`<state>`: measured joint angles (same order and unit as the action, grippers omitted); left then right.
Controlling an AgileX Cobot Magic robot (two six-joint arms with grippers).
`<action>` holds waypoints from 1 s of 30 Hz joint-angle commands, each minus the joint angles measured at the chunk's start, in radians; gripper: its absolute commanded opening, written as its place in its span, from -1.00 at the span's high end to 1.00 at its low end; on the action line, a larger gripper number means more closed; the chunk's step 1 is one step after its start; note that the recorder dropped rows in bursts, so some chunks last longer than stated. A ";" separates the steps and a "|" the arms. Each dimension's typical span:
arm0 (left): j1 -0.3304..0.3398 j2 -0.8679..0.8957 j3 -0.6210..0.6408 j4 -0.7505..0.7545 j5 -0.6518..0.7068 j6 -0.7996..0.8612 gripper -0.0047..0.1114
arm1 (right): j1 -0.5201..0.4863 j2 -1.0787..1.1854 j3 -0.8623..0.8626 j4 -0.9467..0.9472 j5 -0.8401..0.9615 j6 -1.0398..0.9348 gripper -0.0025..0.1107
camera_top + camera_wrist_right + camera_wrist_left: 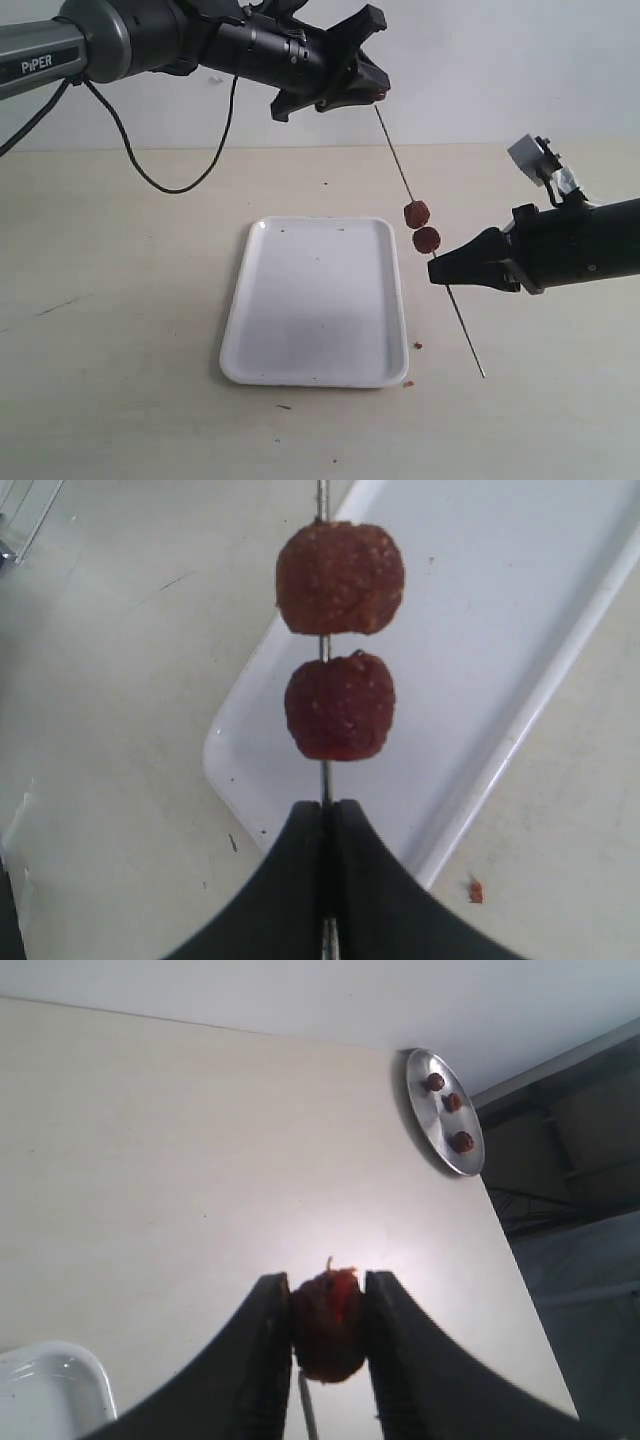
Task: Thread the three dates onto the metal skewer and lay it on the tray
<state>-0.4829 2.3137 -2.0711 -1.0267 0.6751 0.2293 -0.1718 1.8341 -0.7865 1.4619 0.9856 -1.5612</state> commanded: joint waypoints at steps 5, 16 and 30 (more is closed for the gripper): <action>0.003 -0.014 0.000 0.019 -0.012 -0.002 0.45 | -0.002 -0.005 0.002 0.017 0.003 -0.008 0.96; -0.008 -0.014 0.000 0.027 0.034 -0.002 0.45 | -0.002 -0.005 0.002 0.064 0.003 -0.036 0.96; -0.068 -0.014 0.000 0.029 0.071 -0.002 0.45 | -0.002 -0.005 -0.036 0.283 0.009 -0.260 0.96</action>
<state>-0.5390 2.3068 -2.0711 -1.0018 0.7124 0.2273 -0.1718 1.8341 -0.7880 1.6949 0.9694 -1.7782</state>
